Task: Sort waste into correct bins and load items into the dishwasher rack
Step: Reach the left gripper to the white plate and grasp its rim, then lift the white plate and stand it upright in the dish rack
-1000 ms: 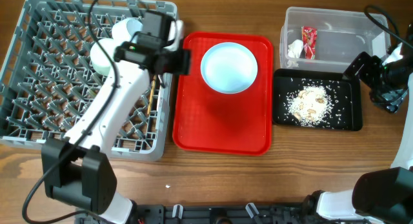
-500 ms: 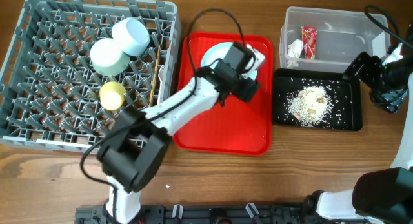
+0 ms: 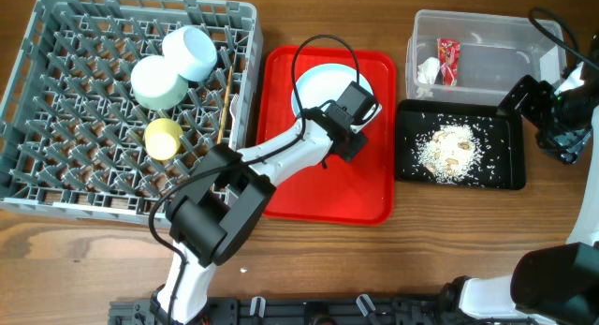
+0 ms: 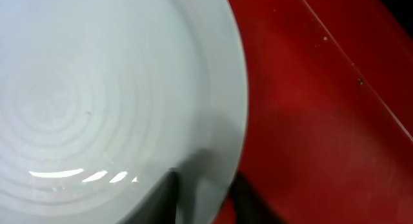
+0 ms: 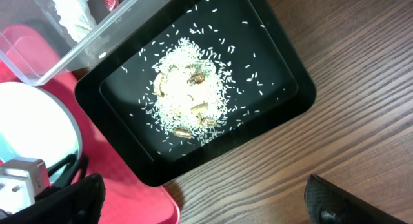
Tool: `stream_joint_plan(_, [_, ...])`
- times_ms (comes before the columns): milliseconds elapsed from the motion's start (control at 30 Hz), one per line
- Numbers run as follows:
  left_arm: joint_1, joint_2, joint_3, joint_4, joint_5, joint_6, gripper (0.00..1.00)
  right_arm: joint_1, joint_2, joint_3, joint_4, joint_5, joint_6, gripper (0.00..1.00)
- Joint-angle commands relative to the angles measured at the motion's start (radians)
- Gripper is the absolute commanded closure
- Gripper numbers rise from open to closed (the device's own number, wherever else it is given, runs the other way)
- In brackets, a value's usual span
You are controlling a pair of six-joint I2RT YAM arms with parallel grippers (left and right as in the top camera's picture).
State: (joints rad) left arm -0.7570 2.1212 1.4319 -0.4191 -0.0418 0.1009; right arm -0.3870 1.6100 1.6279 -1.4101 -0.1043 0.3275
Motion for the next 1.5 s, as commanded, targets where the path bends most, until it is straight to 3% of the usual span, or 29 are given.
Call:
stream_joint_plan(0, [-0.012, 0.033, 0.001, -0.016, -0.013, -0.004, 0.93, 0.002, -0.024, 0.019, 0.000, -0.009, -0.013, 0.00])
stream_joint_plan(267, [-0.019, 0.011, 0.001, -0.027, -0.076, -0.003, 0.96, 0.002, -0.024, 0.019, -0.001, -0.009, -0.013, 0.00])
stream_joint_plan(333, [-0.019, -0.052, 0.010, -0.070, -0.160, -0.003, 0.96, 0.002, -0.024, 0.019, -0.001, -0.009, -0.014, 0.00])
stream_joint_plan(600, [-0.017, -0.293, 0.010, -0.114, -0.166, -0.005, 0.96, 0.002, -0.024, 0.019, -0.002, -0.009, -0.013, 0.00])
stream_joint_plan(733, [0.034, -0.395, 0.010, -0.114, -0.156, -0.091, 0.96, 0.002, -0.024, 0.019, -0.002, -0.009, -0.013, 0.00])
stream_joint_plan(900, [0.251, -0.540, 0.010, -0.113, 0.126, -0.190, 0.96, 0.002, -0.024, 0.019, -0.002, -0.009, -0.013, 0.00])
stream_joint_plan(1167, [0.574, -0.522, 0.010, -0.095, 0.644, -0.349, 0.96, 0.002, -0.024, 0.019, -0.005, -0.009, -0.013, 0.00])
stream_joint_plan(1467, [0.653, -0.430, 0.010, -0.094, 0.705, -0.371, 0.96, 0.002, -0.024, 0.019, -0.006, -0.009, -0.014, 0.00])
